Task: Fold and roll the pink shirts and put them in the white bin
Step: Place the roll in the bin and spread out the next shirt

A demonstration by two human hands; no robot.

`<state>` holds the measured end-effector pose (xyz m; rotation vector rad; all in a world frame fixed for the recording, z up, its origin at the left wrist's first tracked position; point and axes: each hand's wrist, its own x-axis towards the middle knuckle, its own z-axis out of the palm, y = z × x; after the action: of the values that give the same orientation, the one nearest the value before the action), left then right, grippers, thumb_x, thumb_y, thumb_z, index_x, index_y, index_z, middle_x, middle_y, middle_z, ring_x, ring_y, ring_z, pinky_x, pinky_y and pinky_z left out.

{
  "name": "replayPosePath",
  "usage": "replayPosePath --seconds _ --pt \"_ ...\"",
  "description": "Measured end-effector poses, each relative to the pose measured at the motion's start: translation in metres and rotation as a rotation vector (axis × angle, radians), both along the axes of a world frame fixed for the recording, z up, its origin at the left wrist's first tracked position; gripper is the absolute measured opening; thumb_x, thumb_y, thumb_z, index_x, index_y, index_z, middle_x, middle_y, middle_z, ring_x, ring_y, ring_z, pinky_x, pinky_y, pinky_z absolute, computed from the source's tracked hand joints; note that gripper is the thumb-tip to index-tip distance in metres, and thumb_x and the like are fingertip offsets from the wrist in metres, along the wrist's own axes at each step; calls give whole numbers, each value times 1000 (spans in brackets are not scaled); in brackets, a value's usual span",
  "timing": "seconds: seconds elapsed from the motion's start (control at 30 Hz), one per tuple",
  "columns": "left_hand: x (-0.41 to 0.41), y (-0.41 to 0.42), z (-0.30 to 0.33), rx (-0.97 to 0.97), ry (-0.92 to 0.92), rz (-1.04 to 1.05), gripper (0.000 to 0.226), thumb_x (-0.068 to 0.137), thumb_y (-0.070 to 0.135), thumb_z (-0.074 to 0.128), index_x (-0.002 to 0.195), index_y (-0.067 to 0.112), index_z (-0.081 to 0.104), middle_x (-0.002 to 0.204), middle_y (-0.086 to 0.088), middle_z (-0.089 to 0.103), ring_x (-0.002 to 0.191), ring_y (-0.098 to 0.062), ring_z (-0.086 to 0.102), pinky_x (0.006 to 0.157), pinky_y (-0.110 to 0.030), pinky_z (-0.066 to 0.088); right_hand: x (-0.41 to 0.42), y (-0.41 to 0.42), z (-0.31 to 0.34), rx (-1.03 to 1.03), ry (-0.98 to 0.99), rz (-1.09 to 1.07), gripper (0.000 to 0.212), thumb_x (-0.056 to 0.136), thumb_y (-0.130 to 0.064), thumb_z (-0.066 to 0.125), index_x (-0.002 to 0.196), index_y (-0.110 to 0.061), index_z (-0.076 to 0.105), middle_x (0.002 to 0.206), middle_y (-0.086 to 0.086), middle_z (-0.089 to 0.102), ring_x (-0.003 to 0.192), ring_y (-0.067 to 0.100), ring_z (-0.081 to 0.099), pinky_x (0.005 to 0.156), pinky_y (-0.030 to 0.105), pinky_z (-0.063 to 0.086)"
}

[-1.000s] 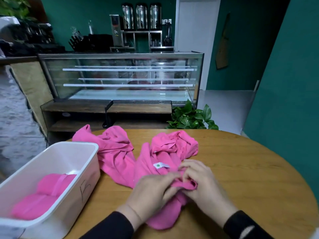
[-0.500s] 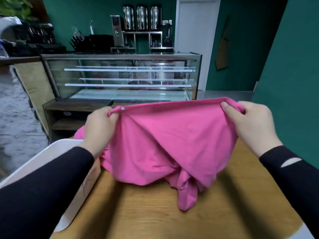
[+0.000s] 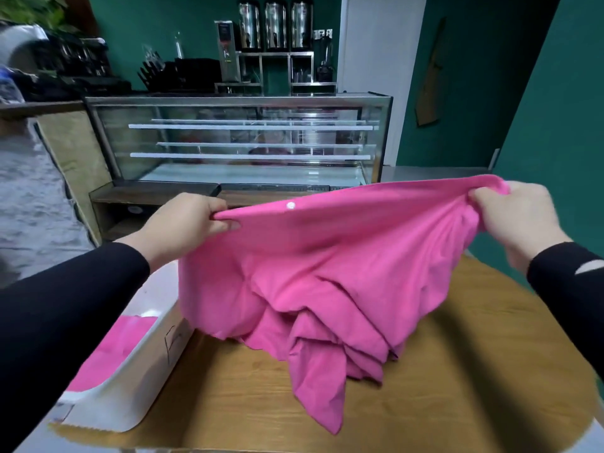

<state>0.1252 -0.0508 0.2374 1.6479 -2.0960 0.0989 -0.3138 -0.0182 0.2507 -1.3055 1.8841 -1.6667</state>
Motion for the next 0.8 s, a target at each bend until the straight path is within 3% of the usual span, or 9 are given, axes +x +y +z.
replayPosePath --seconds 0.17,0.27,0.33,0.4,0.53,0.6,0.67,0.73,0.8 --pt "22 -9 -9 -71 309 227 42 96 37 63 65 8 56 56 -7 55 53 -21 46 50 -31 33 -16 -4 -2 26 -266 -45 11 82 -15 56 80 -9 66 77 13 60 68 22 57 50 30 52" --pt "31 -18 -8 -36 691 274 52 95 45 61 76 -4 58 58 -16 58 50 -24 53 49 -38 53 -18 -8 -5 5 -254 5 11 88 -13 58 83 -10 68 82 12 62 64 19 57 50 23 54" --pt "21 -22 -2 -14 832 280 52 97 43 59 67 2 49 53 -9 44 45 -20 46 38 -25 47 -14 -11 -8 36 -186 73 17 91 -21 61 90 -6 69 82 11 60 63 18 54 53 28 48" --pt "-2 -22 4 -1 803 269 52 98 43 57 58 16 36 48 0 32 40 -18 32 35 -19 25 -1 -10 -10 115 -81 181 27 95 -34 62 87 -9 69 80 9 61 67 19 52 59 30 42" --pt "-62 0 11 53 725 -115 49 96 44 61 62 11 49 68 -2 47 57 -15 41 53 -29 28 46 5 -8 128 380 384 51 102 -42 53 72 -2 59 63 15 56 57 14 48 60 32 38" --pt "-94 14 13 101 548 -352 47 94 35 67 60 5 53 100 4 65 82 0 60 72 -18 41 73 13 -5 73 515 582 41 105 -34 50 74 -10 60 61 0 58 52 3 49 57 27 39" --pt "-124 25 12 160 388 -521 51 90 23 74 53 16 39 126 3 63 112 5 58 93 -11 37 96 18 -3 43 562 749 30 106 -27 49 86 -17 68 67 -17 64 58 -4 56 55 10 37" --pt "-142 27 0 232 362 -589 55 86 17 77 56 17 32 93 6 66 85 -4 61 81 -22 43 109 18 -3 15 586 802 32 106 -27 47 89 -10 69 63 -19 60 56 -3 54 52 9 37" --pt "-145 23 -13 277 427 -557 52 85 13 75 57 19 31 59 11 37 57 -5 34 56 -25 30 111 15 -4 22 571 811 37 105 -31 50 86 -6 68 57 -13 54 50 2 48 49 12 34"
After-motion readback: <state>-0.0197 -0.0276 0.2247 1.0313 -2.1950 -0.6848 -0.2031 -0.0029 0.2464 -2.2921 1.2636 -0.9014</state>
